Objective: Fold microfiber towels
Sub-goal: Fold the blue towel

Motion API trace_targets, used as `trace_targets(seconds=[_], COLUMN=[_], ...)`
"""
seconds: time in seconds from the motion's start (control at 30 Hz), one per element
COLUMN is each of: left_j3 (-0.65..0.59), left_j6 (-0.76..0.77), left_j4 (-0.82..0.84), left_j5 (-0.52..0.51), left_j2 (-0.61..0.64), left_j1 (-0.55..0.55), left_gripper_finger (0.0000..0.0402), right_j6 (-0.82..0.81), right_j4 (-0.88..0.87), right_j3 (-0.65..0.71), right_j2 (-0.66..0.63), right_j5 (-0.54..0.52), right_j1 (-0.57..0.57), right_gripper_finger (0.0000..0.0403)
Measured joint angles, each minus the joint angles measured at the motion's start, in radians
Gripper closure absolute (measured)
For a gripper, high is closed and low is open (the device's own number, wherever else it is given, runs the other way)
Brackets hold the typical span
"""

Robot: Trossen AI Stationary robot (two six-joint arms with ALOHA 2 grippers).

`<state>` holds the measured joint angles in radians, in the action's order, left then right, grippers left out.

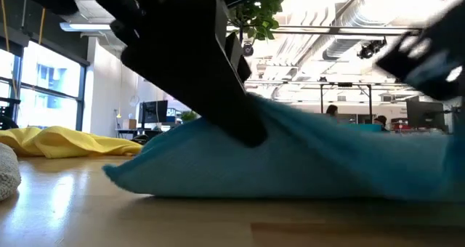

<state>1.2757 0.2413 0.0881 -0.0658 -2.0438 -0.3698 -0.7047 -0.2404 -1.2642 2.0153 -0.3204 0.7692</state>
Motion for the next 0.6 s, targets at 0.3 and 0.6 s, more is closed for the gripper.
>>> trace_targets(seconds=[0.3,0.6], left_j3=[0.129,0.153], left_j6=[-0.306,-0.670], left_j4=[0.121,0.036], left_j5=[-0.337,-0.492], left_j2=[0.000,0.000], left_j1=[0.000,0.051], left_gripper_finger=[0.0394,0.0394], right_j6=[-0.347,-0.654], right_j4=[-0.231,-0.664], right_j3=[-0.004,-0.006], right_j2=[-0.081,-0.141], right_j5=[-0.178,-0.270], right_j1=[0.063,0.082], right_gripper_finger=[0.0402,0.0402])
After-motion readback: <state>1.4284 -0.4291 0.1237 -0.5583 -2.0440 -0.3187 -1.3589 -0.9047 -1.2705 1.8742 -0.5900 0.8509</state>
